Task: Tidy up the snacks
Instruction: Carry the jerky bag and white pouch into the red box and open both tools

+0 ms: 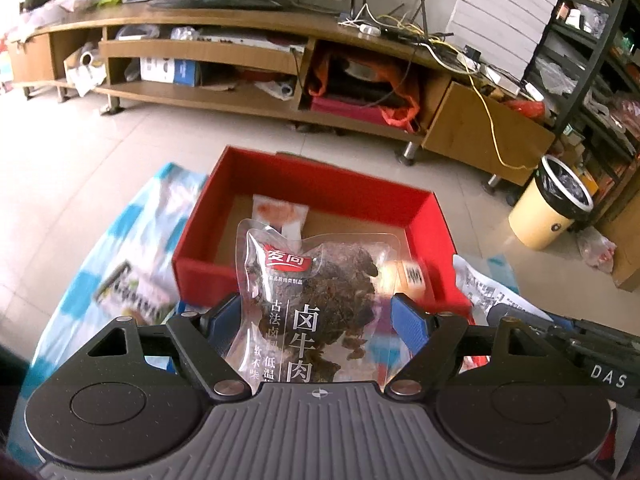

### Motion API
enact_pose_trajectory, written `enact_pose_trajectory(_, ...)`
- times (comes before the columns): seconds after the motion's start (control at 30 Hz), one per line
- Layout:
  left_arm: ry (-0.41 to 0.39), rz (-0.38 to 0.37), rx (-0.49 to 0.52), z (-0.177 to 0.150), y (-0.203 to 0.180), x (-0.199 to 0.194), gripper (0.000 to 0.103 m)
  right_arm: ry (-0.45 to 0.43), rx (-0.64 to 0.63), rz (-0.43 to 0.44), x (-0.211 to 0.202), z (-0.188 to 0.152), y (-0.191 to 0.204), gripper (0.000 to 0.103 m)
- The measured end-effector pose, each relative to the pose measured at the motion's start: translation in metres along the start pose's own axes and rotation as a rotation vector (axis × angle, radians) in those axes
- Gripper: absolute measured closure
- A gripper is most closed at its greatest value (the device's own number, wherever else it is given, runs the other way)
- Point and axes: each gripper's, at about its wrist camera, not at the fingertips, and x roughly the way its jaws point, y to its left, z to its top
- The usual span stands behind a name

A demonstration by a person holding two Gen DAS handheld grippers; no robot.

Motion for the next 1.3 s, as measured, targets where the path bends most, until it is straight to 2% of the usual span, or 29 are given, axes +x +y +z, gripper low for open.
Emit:
enact_pose_trajectory(0.4,-0.042,0.039,0.045,0.047,-0.008,0.051,0.019,0.005,0.026,-0.023,0.061,0.033,-0.02,0.062)
enact_pose_trajectory(0.7,-0.022,0.064,0.043,0.056,0.001,0.088,0.019,0.041,-0.021,-0.051,0.096,0.031,-0.018,0.062)
enact_pose_trajectory(1.3,0.008,0.096,0.018,0.057,0.014,0.105,0.01,0.09,-0.048,-0.093,0.121,0.025,-0.016,0.058)
